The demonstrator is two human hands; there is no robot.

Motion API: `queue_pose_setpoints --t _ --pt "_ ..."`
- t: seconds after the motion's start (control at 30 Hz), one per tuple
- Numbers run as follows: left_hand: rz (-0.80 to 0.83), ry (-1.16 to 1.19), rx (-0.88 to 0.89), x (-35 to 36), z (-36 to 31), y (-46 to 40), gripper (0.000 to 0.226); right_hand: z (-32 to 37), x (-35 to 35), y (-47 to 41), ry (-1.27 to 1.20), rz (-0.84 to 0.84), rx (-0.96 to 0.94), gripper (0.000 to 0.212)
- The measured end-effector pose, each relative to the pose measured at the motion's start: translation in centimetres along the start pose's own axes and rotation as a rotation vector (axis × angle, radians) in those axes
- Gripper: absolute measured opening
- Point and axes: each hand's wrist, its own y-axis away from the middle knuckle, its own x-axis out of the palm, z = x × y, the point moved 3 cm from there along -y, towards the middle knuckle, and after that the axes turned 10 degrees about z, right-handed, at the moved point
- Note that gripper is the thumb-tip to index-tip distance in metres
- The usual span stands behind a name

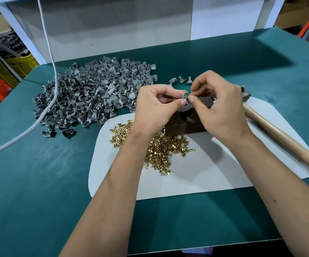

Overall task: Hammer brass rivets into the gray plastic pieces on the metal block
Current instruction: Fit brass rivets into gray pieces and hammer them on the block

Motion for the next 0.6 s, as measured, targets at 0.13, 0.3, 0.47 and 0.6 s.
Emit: queue_pose_setpoints --t 0.13,0.3,0.47,0.6 --pt "-0.016 -0.079 0.01 0.33 -0.15 -0.01 0.014 -0.12 0.33 0.06 -0.004 -0.001 0.042 0.027" --pt "-0.031 -0.142 0.018 0.69 -0.12 -0.1 0.012 -0.29 0.68 0.19 -0.018 -0.019 0.082 0.036" --pt "-0.003 -0.171 0.042 0.9 0.05 -0.05 0.014 -0.54 0.66 0.16 -0.008 -0.014 0.092 0.037" --pt "0.052 -0.167 0.07 0.66 -0.14 0.05 0.023 -0.32 0.66 0.09 -0.011 -0.027 0.094 0.035"
